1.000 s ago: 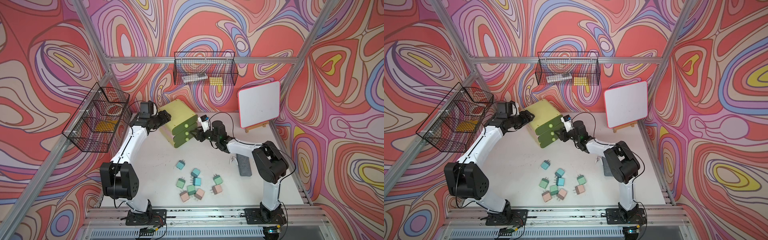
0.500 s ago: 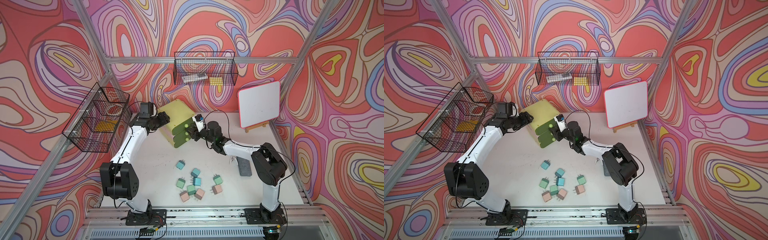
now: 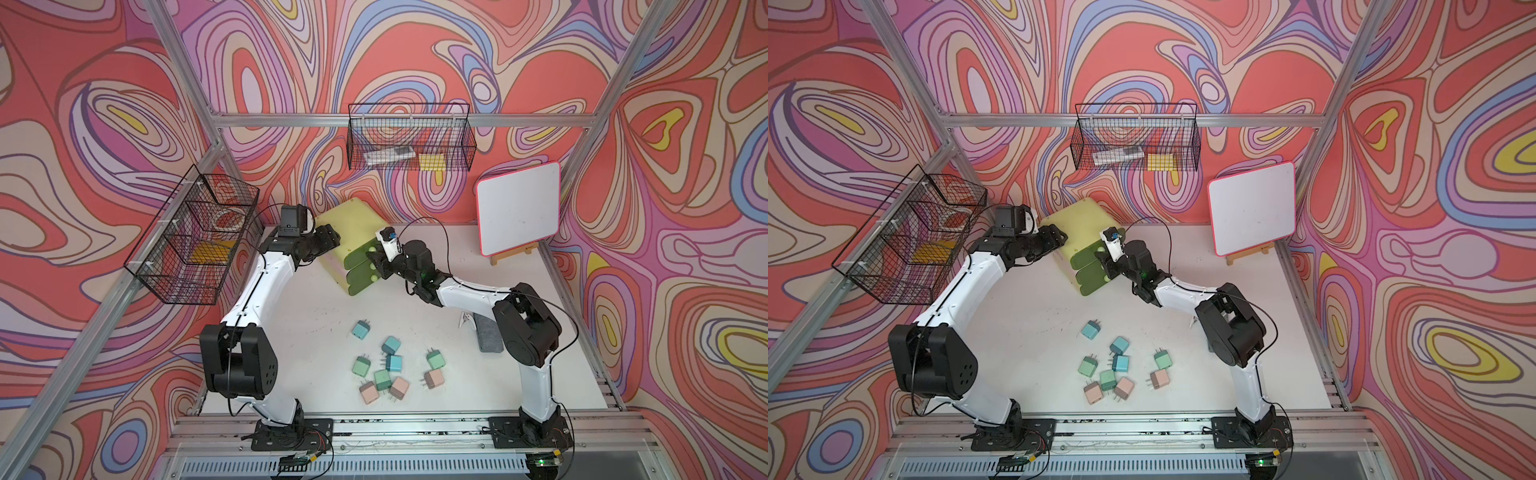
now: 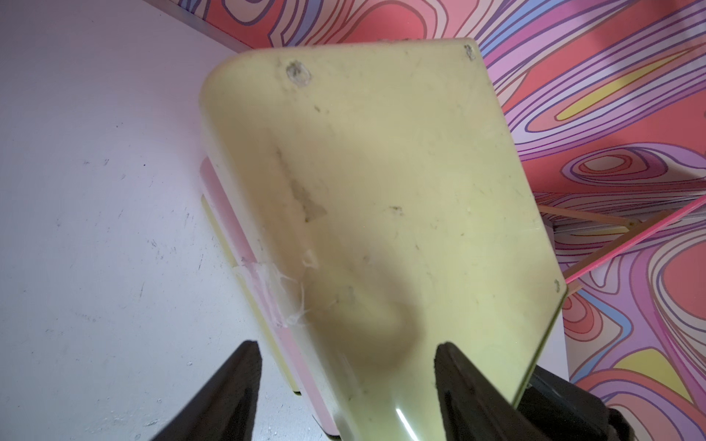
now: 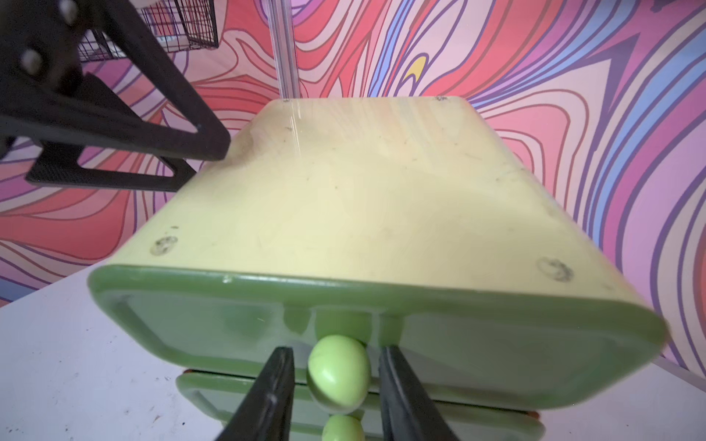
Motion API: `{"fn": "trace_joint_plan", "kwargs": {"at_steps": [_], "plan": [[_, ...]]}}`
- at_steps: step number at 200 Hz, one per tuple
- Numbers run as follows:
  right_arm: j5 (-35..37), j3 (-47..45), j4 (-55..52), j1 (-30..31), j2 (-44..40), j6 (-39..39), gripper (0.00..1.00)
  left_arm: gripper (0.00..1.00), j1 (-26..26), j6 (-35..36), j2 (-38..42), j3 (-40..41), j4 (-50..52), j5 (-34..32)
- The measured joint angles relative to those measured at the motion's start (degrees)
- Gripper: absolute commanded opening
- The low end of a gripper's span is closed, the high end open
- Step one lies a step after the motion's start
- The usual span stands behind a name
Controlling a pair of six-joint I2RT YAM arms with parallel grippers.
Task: Place the plugs into the drawer by color
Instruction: Open the drawer in the storage box.
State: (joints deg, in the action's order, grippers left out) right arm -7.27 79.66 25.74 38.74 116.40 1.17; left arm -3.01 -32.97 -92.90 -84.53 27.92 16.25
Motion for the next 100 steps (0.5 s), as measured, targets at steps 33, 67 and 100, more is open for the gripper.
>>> {"fn": "trace_joint_plan", "kwargs": {"at_steps": [33, 67, 100], "plan": [[0.7, 0.0, -0.6, 0.1, 0.4, 0.5, 0.26, 0.72, 0.0, 0.0, 0.0, 0.6, 0.0, 0.1], [1.6, 0.0, -0.7, 0.6, 0.4, 1.2, 0.23, 0.72, 0.0, 0.0, 0.0, 0.6, 0.0, 0.1], [2.1, -0.3, -0.7, 0.7, 0.4, 1.6, 0.22, 0.73, 0.0, 0.0, 0.0, 0.6, 0.0, 0.0]]}}
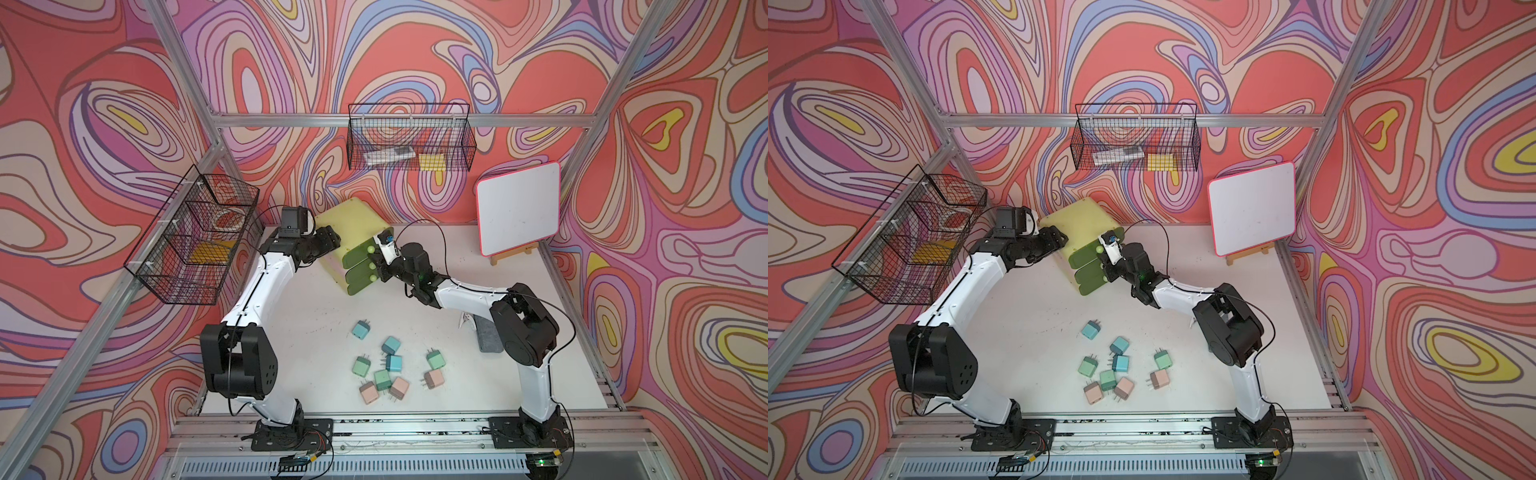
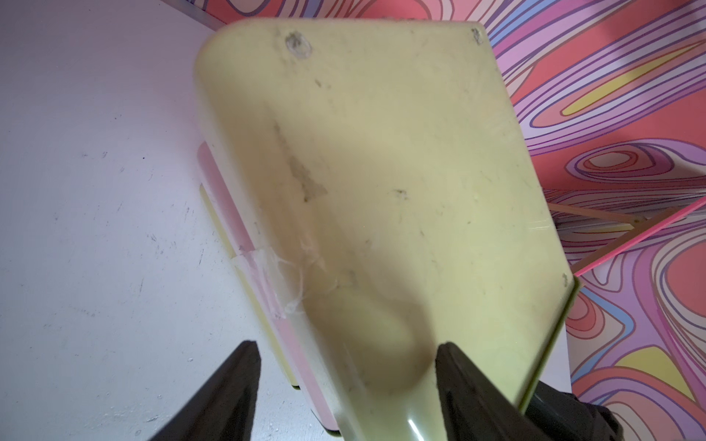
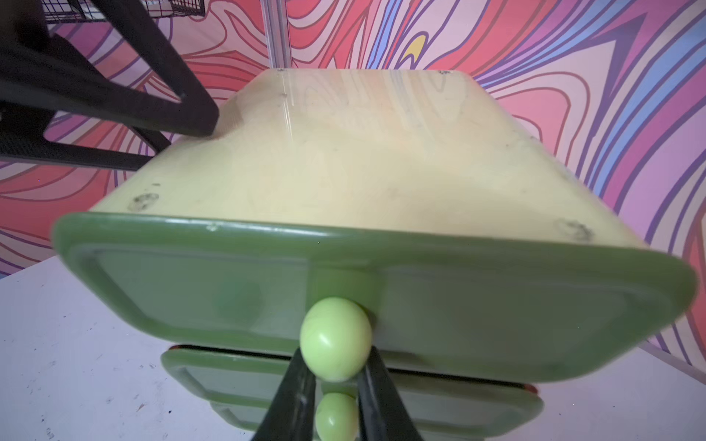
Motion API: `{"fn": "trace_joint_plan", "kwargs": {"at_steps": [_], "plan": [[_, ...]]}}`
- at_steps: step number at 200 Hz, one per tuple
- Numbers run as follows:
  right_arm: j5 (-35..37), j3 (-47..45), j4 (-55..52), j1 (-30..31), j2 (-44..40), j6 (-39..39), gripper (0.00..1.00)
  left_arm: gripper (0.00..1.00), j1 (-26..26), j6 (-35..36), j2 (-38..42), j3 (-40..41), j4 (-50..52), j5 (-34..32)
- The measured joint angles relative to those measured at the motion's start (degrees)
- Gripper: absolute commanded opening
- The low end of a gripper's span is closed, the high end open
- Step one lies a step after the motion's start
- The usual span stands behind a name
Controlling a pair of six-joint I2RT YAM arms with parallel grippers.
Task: Place the plugs into the drawer by color
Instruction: Open the drawer in the storage box.
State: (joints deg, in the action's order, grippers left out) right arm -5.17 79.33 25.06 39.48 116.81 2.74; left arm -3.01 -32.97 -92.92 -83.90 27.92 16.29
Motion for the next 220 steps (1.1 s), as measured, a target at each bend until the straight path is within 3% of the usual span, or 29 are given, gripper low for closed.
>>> {"fn": "trace_joint_plan", "kwargs": {"at_steps": [12, 39, 59, 141, 220], "plan": [[0.3, -0.3, 0.1, 0.0, 0.0, 0.0, 0.25, 0.73, 0.0, 0.0, 0.0, 0.0, 0.0, 0.0], [1.4, -1.1, 0.7, 0.1, -0.2, 0.5, 0.42, 0.73, 0.0, 0.0, 0.0, 0.0, 0.0, 0.0], [2.2, -1.8, 1.2, 0.2, -0.5, 0.7, 0.46, 0.73, 0.0, 0.0, 0.0, 0.0, 0.0, 0.0], [2.8, -1.7, 2.8, 0.3, -1.2, 1.1, 0.43, 0.73, 0.0, 0.0, 0.0, 0.0, 0.0, 0.0], [2.5, 0.2, 2.7, 0.3, -1.2, 1.1, 0.33, 0.73, 0.0, 0.0, 0.0, 0.0, 0.0, 0.0]]}}
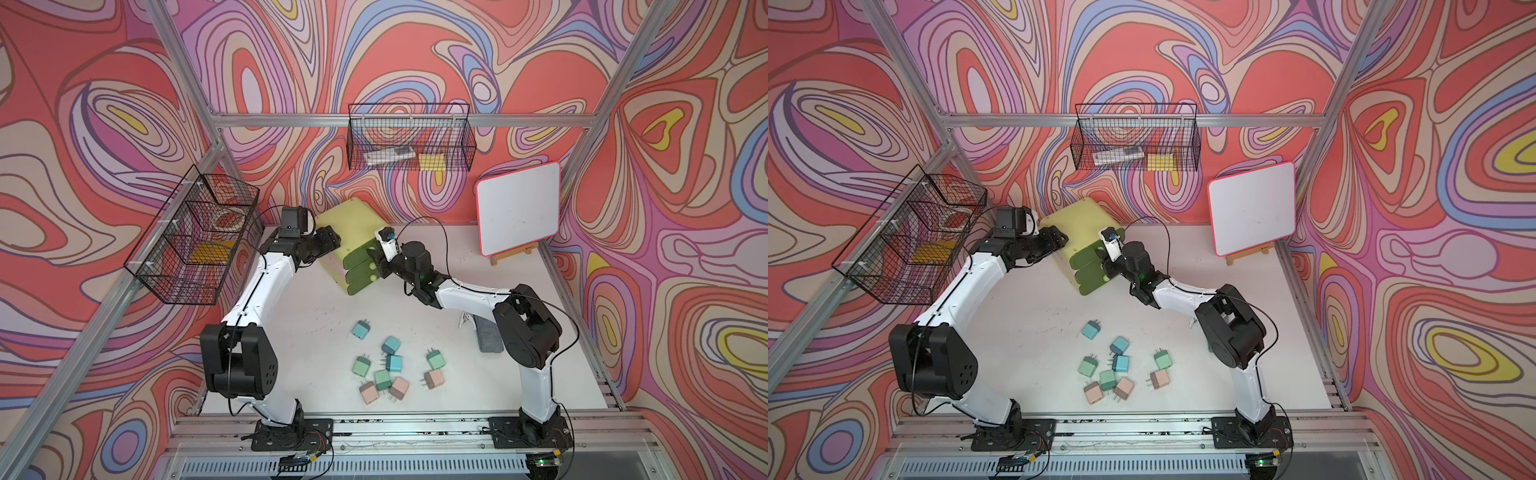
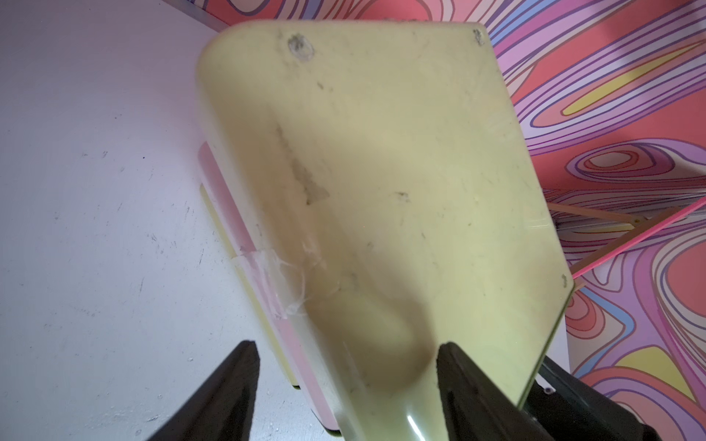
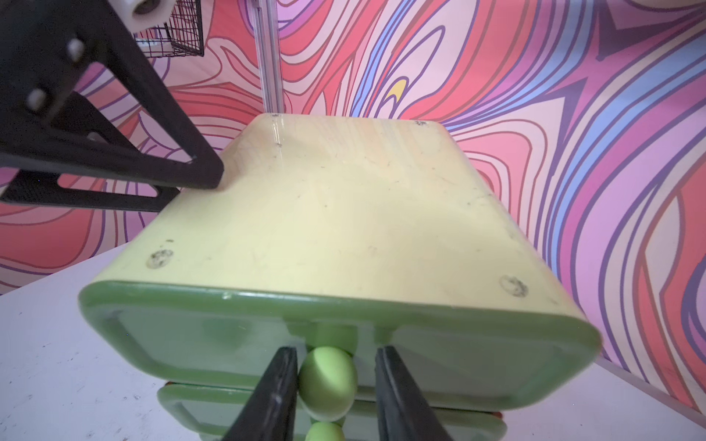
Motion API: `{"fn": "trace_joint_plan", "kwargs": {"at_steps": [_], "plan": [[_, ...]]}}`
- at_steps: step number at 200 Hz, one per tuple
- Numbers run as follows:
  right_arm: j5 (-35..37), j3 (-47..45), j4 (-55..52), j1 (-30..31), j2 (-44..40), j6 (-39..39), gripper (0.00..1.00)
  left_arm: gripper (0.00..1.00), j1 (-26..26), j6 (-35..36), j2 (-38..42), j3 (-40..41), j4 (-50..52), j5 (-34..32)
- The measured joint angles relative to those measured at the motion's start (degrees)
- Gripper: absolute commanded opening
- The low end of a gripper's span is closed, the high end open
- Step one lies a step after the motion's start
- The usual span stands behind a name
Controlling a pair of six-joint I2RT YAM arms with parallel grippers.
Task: Place the plugs into the drawer by color
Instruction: Open the drawer in the storage box.
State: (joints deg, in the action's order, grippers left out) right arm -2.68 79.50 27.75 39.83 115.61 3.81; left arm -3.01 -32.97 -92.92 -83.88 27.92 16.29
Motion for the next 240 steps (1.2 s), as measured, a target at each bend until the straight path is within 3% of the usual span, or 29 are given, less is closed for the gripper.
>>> {"fn": "trace_joint_plan", "kwargs": {"at_steps": [42, 120, 240], "plan": [[-0.3, 0.1, -0.2, 0.0, 0.0, 0.0, 0.29, 0.73, 0.0, 0.0, -0.2, 0.0, 0.0, 0.0], [0.0, 0.1, -0.3, 0.0, 0.0, 0.0, 0.36, 0.73, 0.0, 0.0, -0.3, 0.0, 0.0, 0.0], [-0.3, 0.0, 0.0, 0.1, 0.0, 0.0, 0.22, 0.73, 0.0, 0.0, -0.3, 0.0, 0.0, 0.0]]}}
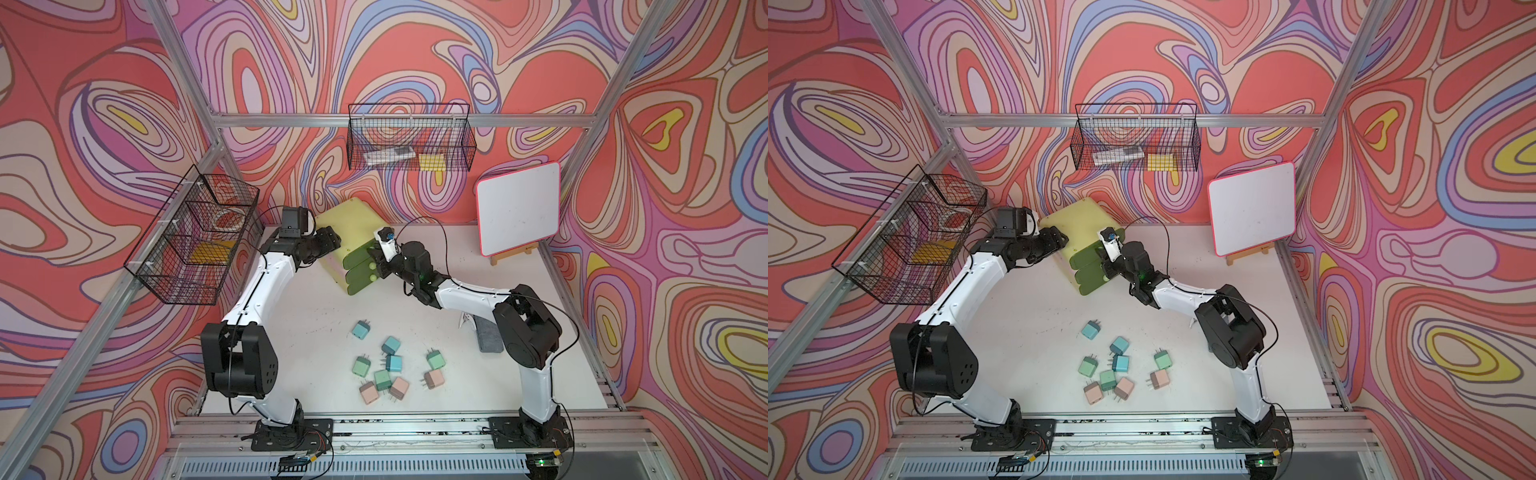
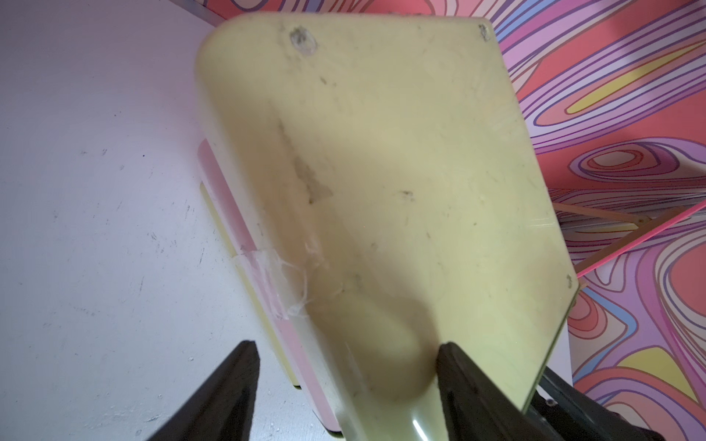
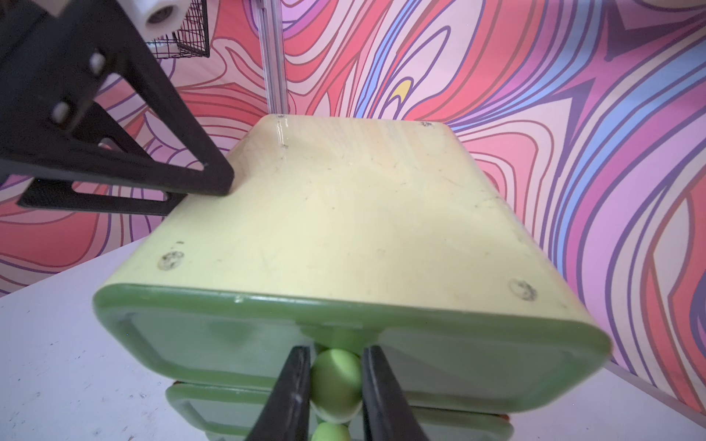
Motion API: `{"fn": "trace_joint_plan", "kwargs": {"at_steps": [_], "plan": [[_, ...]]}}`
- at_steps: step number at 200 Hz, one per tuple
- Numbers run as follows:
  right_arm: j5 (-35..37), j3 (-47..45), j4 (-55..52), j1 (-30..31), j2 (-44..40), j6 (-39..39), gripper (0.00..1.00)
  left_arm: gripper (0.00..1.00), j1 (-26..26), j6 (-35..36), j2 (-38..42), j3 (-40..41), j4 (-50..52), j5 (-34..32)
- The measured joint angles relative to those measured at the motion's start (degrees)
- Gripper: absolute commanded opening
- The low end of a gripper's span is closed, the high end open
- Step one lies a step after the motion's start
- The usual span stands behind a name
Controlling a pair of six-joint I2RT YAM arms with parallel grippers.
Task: Place the plugs into the drawer by color
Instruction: Open the drawer in the storage box.
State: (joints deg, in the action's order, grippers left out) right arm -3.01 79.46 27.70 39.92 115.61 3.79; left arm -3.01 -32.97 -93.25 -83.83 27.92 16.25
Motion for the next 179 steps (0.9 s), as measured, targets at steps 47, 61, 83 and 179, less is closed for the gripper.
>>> {"fn": "trace_joint_plan", "kwargs": {"at_steps": [47, 61, 83, 179], "plan": [[0.0, -1.5, 2.2, 0.0, -0.4, 0.0, 0.20, 0.73, 0.1, 0.1, 0.0, 0.0, 0.0, -0.4], [0.0, -1.9, 2.6, 0.0, -0.4, 0.0, 0.27, 0.73, 0.1, 0.2, 0.0, 0.0, 0.0, -0.4], [0.4, -2.7, 1.8, 0.0, -0.4, -0.2, 0.40, 0.73, 0.1, 0.2, 0.0, 0.0, 0.0, -0.4], [0.6, -3.1, 0.6, 0.0, -0.4, 0.1, 0.41, 0.73, 0.1, 0.2, 0.0, 0.0, 0.0, -0.4]]}}
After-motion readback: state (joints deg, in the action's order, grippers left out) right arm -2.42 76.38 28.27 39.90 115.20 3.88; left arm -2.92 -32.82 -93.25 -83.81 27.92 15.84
